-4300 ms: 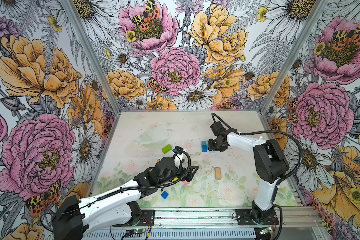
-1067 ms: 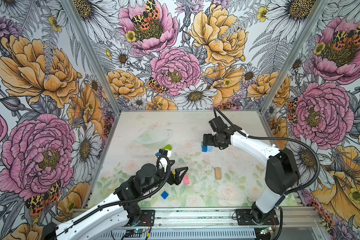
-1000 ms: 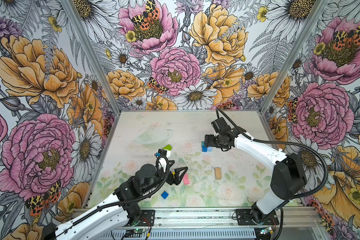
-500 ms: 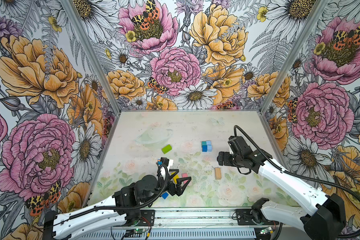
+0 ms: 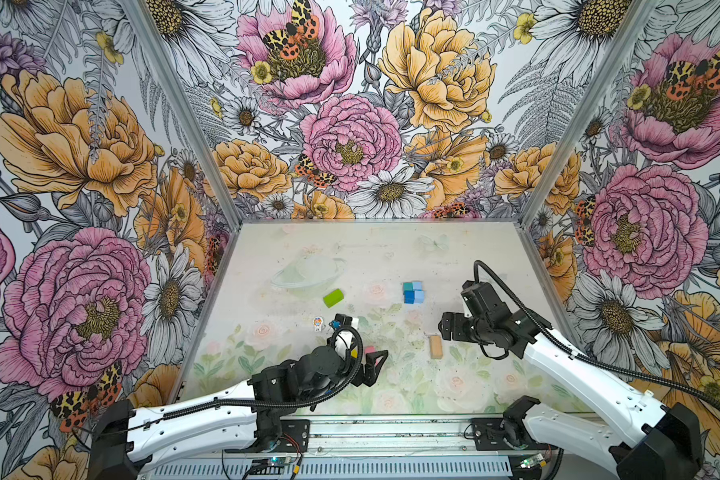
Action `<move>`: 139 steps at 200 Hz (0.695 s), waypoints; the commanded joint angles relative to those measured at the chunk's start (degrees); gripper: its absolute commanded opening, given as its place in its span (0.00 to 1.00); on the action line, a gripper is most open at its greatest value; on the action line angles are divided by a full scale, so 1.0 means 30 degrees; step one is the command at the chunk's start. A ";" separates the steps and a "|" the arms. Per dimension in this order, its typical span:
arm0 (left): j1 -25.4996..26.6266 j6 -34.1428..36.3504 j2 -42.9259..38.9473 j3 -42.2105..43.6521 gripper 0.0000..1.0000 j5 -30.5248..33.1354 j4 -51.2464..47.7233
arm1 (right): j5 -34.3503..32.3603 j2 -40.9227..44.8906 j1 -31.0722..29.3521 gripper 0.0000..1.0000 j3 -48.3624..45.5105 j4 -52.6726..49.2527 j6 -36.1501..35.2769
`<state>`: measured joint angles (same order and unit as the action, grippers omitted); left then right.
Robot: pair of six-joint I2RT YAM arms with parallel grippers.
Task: Build the wood block tower
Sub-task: 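Raise the right gripper and move it over the natural-wood block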
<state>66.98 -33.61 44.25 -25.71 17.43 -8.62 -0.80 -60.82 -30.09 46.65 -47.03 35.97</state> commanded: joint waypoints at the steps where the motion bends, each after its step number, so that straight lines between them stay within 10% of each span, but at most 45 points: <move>1: -0.0607 0.0826 0.1056 -0.1221 0.99 -0.0556 0.1158 | -0.0088 -0.0668 -0.0007 0.88 0.0338 0.1191 -0.0542; 139: -0.6397 0.0165 0.1686 -0.0323 0.99 -0.2412 0.1385 | -0.0495 -0.3271 -0.0524 0.84 0.0304 0.1860 0.0420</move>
<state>49.30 -31.90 51.27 -28.32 13.85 -5.04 -0.86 -71.68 -30.85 49.47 -41.74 34.57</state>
